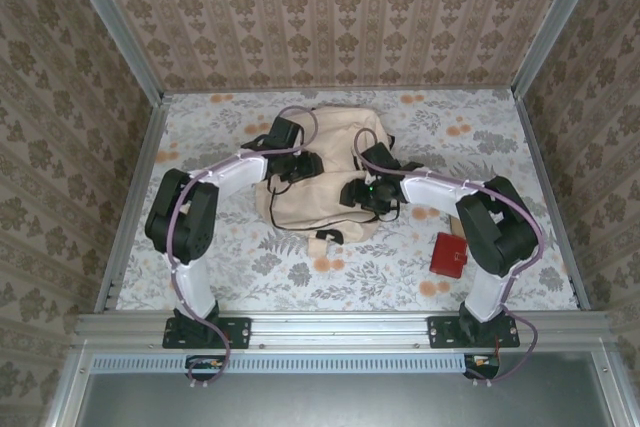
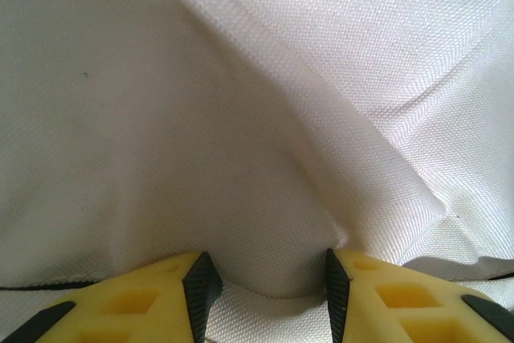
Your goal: Pack books, pencil case, and school supplies into a backpack
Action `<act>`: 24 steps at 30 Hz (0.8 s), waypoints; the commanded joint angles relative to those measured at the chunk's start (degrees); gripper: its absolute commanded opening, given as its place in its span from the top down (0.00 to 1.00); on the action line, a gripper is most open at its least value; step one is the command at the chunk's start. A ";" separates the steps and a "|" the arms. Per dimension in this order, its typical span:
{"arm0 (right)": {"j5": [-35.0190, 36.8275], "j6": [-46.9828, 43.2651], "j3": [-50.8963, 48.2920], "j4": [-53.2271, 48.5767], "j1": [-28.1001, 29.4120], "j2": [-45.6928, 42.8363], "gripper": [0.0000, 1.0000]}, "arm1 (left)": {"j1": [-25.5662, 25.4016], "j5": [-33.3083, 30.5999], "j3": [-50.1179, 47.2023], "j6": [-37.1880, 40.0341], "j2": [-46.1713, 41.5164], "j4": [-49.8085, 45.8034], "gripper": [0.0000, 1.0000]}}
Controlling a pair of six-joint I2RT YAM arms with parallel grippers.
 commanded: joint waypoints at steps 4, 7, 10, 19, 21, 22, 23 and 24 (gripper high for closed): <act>-2.32 3.60 -6.26 -0.75 5.55 -7.83 0.36 | -0.54 -1.67 -7.99 0.86 -7.44 -7.61 0.56; -2.39 4.41 -6.46 -1.15 6.17 -12.30 0.35 | -1.01 -2.16 -6.57 2.88 -10.71 -10.29 0.53; 2.08 4.16 -5.75 -3.89 4.41 -17.63 0.34 | -3.04 -5.86 -2.33 4.87 -13.54 -14.37 0.47; 1.45 3.18 -8.41 -2.53 -10.71 -25.97 0.30 | -12.01 -9.74 7.06 4.43 -11.35 -14.90 0.45; -1.84 1.96 -7.48 -1.63 -12.91 -23.71 0.31 | -13.15 -8.50 9.94 3.39 -7.63 -14.29 0.48; -3.25 1.38 -6.74 -1.63 -13.65 -22.61 0.31 | -13.51 -7.98 11.33 2.92 -5.83 -14.29 0.49; -4.92 0.45 -5.76 -1.61 -14.06 -20.15 0.31 | -13.93 -7.58 12.88 2.72 -3.86 -14.20 0.51; -6.06 -0.40 -4.82 -1.68 -14.29 -18.54 0.33 | -14.23 -7.74 14.54 2.47 -1.82 -14.40 0.53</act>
